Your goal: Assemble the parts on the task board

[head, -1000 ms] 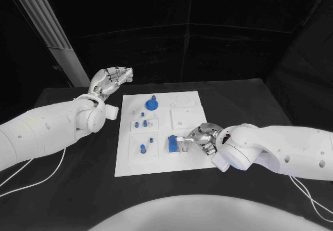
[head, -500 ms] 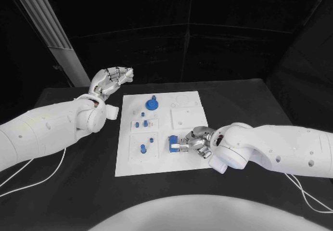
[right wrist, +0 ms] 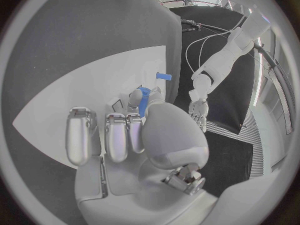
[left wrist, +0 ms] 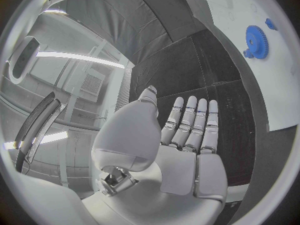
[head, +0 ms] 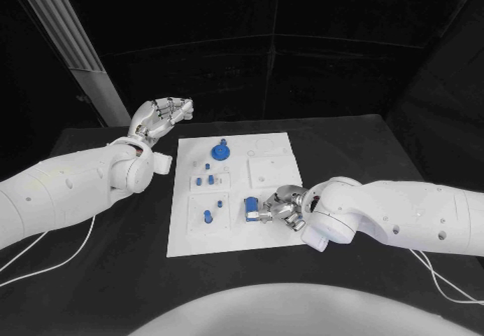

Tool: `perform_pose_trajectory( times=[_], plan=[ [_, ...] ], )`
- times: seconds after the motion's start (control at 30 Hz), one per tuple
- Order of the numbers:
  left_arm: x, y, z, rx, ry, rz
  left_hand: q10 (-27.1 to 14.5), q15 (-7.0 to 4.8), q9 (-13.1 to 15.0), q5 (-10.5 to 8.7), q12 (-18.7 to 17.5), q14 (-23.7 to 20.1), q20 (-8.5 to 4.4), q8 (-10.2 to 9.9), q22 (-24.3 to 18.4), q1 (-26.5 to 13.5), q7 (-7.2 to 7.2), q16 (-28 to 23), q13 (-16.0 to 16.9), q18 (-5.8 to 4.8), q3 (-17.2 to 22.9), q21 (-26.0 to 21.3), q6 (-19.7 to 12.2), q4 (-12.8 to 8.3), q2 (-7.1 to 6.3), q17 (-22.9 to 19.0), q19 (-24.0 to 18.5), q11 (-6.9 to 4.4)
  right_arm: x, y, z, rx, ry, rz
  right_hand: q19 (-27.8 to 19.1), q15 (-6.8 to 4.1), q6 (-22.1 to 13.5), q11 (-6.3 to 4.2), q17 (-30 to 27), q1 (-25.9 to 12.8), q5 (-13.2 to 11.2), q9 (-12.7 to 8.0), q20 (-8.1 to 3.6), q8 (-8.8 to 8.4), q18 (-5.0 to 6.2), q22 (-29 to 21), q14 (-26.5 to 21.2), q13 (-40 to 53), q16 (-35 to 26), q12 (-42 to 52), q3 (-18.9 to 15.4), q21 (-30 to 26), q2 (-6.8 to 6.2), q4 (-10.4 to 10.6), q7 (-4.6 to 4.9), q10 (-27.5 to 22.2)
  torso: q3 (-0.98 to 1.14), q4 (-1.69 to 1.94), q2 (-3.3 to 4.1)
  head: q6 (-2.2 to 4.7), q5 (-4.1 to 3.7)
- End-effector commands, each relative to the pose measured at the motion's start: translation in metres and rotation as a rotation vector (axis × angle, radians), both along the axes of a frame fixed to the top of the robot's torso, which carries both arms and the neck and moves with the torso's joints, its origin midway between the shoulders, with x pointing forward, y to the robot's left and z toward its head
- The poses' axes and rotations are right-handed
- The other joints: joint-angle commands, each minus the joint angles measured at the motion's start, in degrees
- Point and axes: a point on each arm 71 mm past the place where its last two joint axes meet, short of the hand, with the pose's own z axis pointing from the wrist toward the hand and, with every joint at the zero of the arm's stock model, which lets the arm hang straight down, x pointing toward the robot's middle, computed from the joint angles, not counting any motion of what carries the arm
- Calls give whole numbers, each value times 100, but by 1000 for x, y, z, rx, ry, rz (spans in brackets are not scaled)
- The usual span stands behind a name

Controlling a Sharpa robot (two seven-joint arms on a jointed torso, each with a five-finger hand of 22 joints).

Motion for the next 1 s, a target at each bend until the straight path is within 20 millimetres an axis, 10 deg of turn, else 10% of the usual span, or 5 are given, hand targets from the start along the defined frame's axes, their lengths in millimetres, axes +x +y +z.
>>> perform_pose_trajectory(
  times=[0.03, 1.0],
  plan=[
    [-3, -1, 13, -51, -169, -34, -43, 3, -9, 26, 6, -36, 0, 23, -8, 29, 488, 39, -10, -110, -44, -27, -35, 6, 35, -5, 2, -4, 0, 0, 0, -10, 4, 14, 399, -38, -48, -30, 1507, 24, 8, 11, -29, 24, 34, 1350, 606, 1506, 32, 15, 6, 7, 33, -13, -7, 605, -2, -1, 2, 0, 7],
    [-3, -2, 13, -52, -167, -37, -51, 3, -11, 27, 18, -40, 0, 34, -11, 32, 489, 50, -12, -110, -53, -27, -43, 6, 44, -23, -2, -4, 1, 1, 0, -11, 5, 5, 414, -58, -42, -61, 1507, 548, 565, 129, -50, -70, 25, 1362, 606, 1506, 32, 15, 89, 44, 438, -65, -43, 605, -3, 0, 3, 0, 7]
  ],
)
